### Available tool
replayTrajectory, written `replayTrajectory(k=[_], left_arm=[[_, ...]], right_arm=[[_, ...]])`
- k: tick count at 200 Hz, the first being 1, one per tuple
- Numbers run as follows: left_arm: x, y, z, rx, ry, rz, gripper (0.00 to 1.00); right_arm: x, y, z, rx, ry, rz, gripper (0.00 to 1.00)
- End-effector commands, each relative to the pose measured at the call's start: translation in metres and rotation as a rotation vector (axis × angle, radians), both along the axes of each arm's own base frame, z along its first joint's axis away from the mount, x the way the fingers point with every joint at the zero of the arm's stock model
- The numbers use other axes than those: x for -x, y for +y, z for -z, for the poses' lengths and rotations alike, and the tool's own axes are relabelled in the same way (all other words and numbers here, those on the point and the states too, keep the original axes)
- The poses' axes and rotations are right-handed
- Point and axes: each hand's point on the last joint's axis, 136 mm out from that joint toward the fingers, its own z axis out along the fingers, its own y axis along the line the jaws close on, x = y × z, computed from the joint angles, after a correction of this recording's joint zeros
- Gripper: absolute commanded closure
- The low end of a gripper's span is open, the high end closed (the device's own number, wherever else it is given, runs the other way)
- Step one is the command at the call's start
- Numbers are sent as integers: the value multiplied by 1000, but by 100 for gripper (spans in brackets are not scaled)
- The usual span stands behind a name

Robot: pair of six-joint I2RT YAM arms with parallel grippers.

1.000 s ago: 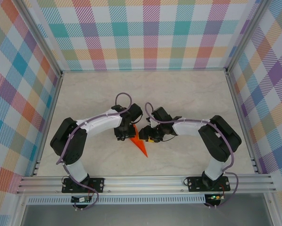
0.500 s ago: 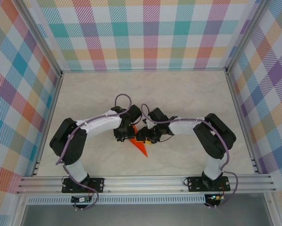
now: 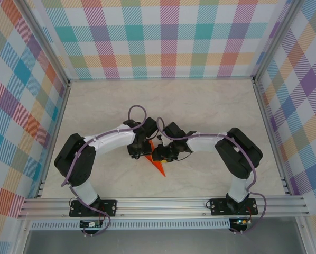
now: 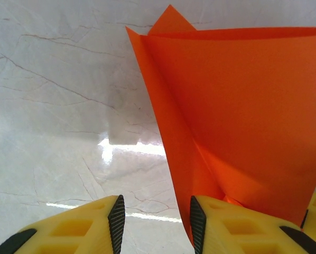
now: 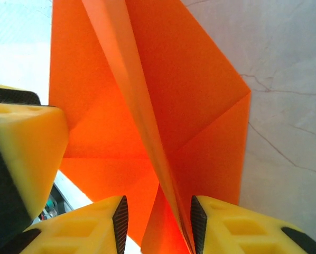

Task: Fold a paper plane with a square sheet of paper (pick it up from the middle)
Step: Turn over a paper plane at the center of the table.

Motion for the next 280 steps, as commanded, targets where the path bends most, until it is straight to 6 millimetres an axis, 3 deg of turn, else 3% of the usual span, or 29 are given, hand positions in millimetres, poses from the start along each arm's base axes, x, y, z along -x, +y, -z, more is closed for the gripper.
replayTrajectory(k=[1, 47, 72, 112, 146, 182, 280], left_arm=[[4, 2, -8, 16, -30, -9, 61], [5, 4, -16, 31, -61, -17, 61], [5, 8, -23, 41, -93, -36, 62], [4, 23, -48, 64, -203, -89, 62], [3, 44, -68, 66, -302, -154, 62], [7, 58, -69, 81, -325, -213, 61], [13, 65, -61, 82, -302, -232, 60]], right_arm=[[3, 2, 6, 38, -18, -37, 64], [3, 2, 8, 79, -40, -51, 70], [5, 4, 7, 97, -58, -63, 81], [-5, -8, -12, 170, -157, -15, 92], [-27, -44, -33, 343, -286, 118, 92], [-40, -74, -40, 492, -339, 218, 92], [-63, -65, -15, 573, -302, 228, 91]])
